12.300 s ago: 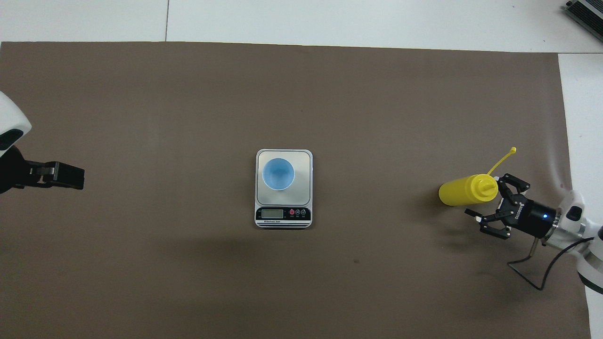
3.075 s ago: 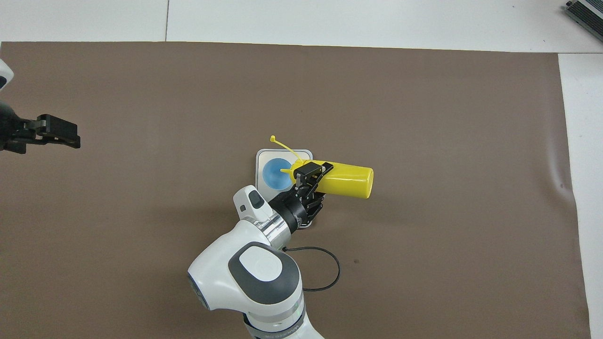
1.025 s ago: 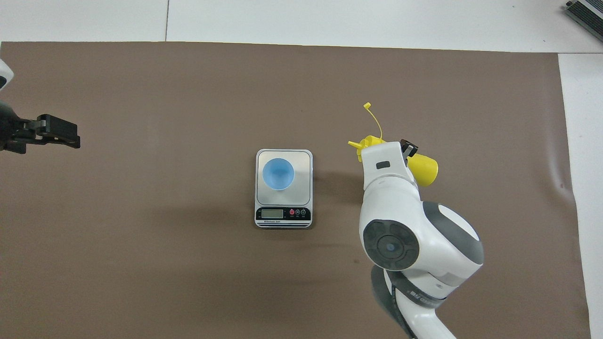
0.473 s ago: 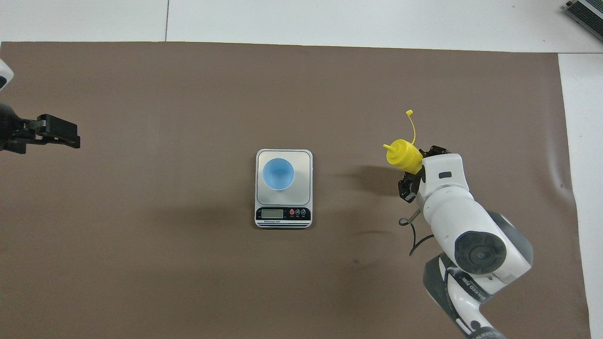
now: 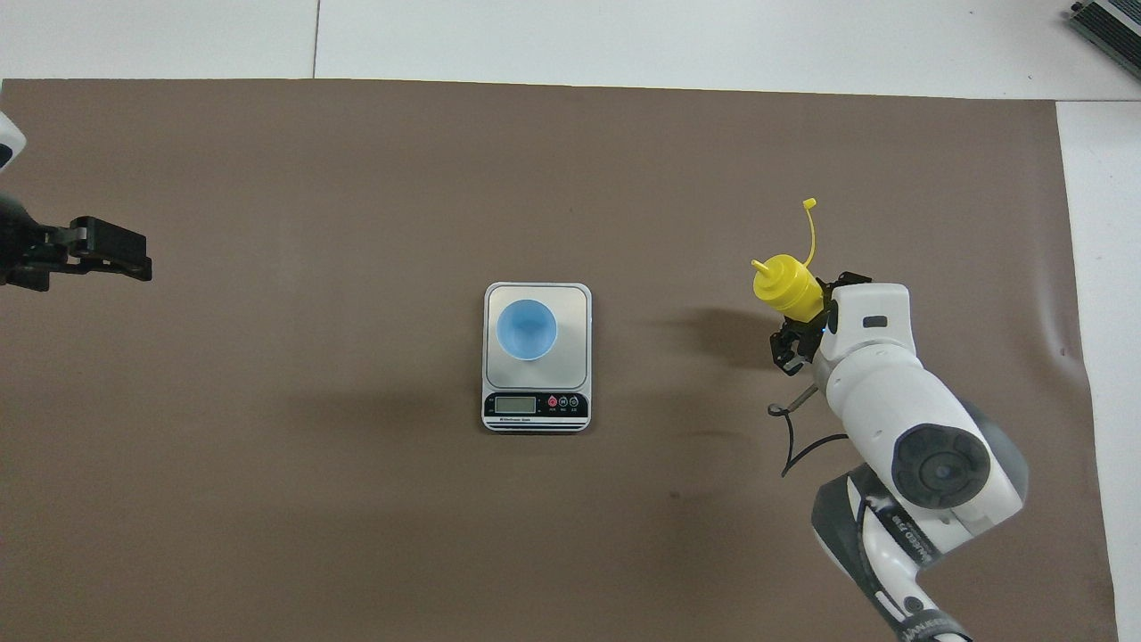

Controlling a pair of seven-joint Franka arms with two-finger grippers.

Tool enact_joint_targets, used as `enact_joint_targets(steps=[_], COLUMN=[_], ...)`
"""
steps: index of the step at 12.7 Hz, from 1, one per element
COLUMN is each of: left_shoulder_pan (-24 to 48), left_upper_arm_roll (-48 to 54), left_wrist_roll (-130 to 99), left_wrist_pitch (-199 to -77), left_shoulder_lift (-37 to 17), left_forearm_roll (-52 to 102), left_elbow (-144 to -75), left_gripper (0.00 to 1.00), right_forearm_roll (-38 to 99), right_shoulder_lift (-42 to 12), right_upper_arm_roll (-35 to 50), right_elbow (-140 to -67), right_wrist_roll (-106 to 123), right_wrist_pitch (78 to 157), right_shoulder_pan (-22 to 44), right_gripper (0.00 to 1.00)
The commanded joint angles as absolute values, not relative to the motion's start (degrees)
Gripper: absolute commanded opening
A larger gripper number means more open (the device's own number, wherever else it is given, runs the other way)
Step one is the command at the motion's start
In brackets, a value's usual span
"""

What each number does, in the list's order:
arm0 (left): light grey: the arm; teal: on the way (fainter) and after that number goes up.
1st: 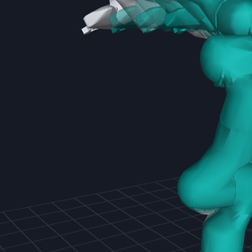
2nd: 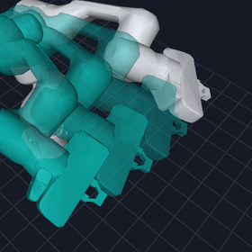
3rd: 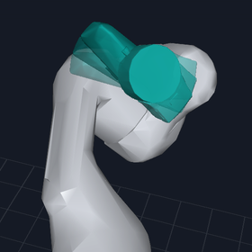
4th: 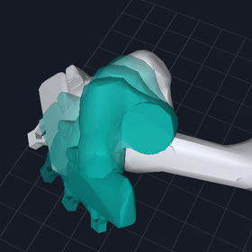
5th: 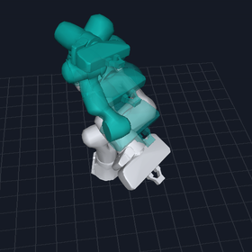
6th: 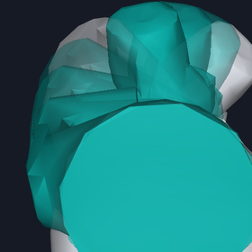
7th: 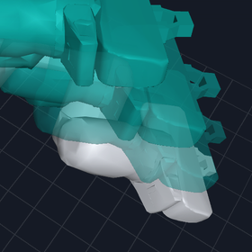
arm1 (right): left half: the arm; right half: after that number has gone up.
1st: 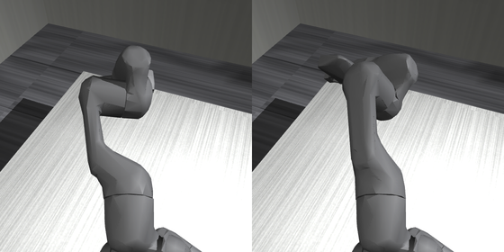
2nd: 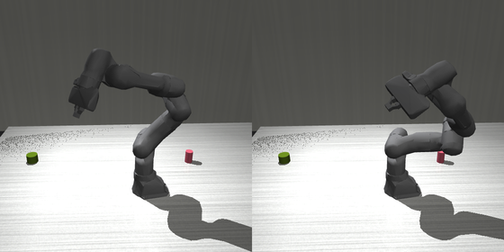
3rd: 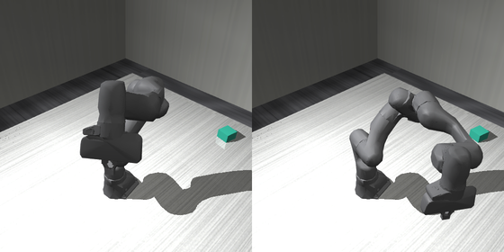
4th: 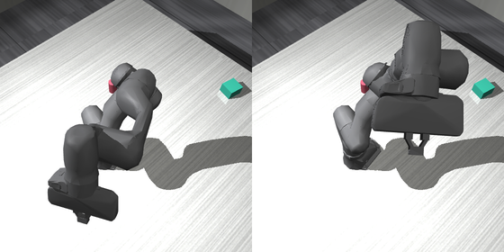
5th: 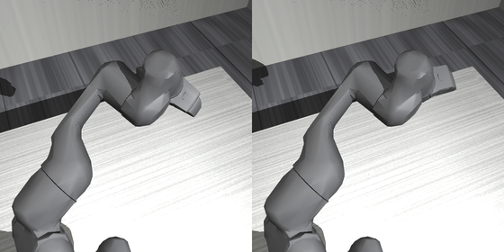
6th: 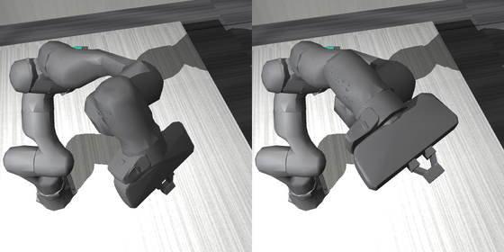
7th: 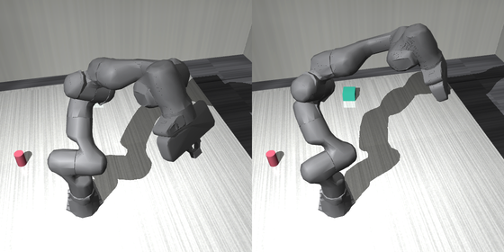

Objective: Pour seasoning into cup on scale with both arms
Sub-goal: 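Raise the yellow bottle upright and move it away from the cup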

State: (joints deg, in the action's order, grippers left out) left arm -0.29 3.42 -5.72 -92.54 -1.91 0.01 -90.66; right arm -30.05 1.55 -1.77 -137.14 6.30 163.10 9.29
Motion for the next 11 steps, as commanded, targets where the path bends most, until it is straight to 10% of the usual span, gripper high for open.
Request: enact_joint_targets(steps=[1,11], left_shoulder_pan=[-0.70,-0.70], left_upper_arm_roll=[3.43,3.52], left_wrist_roll=[-6.15,-6.15], left_wrist_pitch=[-92.11,-92.11], left_shoulder_lift=[-0.79,-0.79], left_forearm_roll=[0.88,0.88], left_elbow=[-91.67,-91.67], left_gripper=[1.00,1.00], right_forearm_roll=[-22.97,16.47], right_shoulder_lift=[3.08,5.80], right_upper_arm_roll=[-1.14,-2.64], right_elbow=[-135.00,-135.18], right_wrist_roll=[10.09,55.92], right_wrist_pitch=[158.65,155.39], right_shoulder_pan=[9.05,6.34], right_gripper=[0.00,0.00])
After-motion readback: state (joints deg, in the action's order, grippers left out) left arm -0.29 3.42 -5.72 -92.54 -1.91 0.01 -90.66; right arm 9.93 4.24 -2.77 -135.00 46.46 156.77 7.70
